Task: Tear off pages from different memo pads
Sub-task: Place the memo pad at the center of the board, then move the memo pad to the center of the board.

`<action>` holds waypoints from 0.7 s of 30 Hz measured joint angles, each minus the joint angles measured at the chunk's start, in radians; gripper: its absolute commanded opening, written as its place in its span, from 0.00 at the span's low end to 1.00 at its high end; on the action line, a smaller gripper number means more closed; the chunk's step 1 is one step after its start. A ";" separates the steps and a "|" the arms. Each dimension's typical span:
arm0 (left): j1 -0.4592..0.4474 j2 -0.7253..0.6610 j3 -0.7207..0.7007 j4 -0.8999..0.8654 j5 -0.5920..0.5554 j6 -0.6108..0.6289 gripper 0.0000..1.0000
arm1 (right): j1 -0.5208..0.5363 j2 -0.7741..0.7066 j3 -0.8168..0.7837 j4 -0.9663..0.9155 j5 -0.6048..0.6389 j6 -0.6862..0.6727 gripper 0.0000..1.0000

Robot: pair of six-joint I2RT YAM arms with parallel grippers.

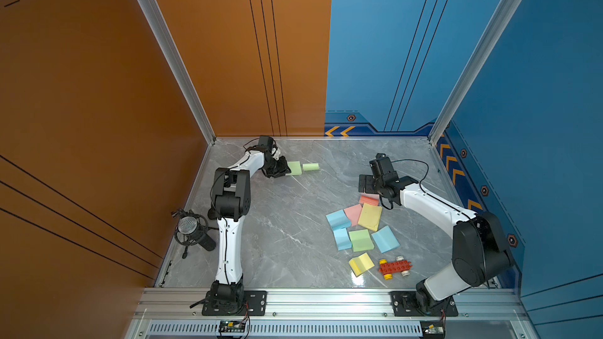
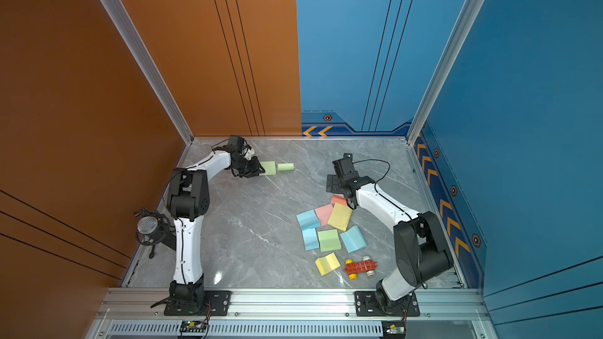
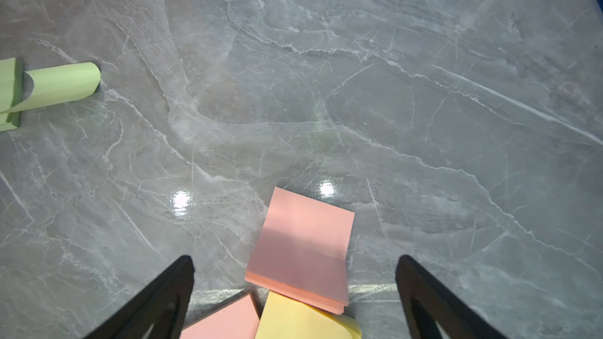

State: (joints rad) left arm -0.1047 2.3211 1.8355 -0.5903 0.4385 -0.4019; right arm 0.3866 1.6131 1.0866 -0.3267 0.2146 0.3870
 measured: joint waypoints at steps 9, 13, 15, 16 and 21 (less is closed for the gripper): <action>0.000 -0.043 0.006 -0.095 -0.157 0.020 0.72 | -0.082 0.110 0.023 -0.038 -0.059 0.068 1.00; -0.008 -0.151 -0.063 -0.120 -0.232 0.020 0.73 | -0.128 0.137 0.024 -0.039 -0.120 0.090 1.00; -0.025 -0.237 -0.099 -0.127 -0.269 0.020 0.74 | -0.133 0.156 0.025 -0.039 -0.148 0.098 1.00; -0.037 -0.272 -0.112 -0.128 -0.282 0.020 0.74 | -0.132 0.166 0.027 -0.039 -0.161 0.101 1.00; -0.147 -0.483 -0.211 -0.120 -0.362 0.018 0.78 | -0.120 0.212 0.036 -0.039 -0.179 0.112 1.00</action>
State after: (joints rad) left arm -0.2516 1.8381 1.6245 -0.7101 0.0769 -0.3843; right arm 0.2668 1.8248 1.1229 -0.3656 0.0357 0.4988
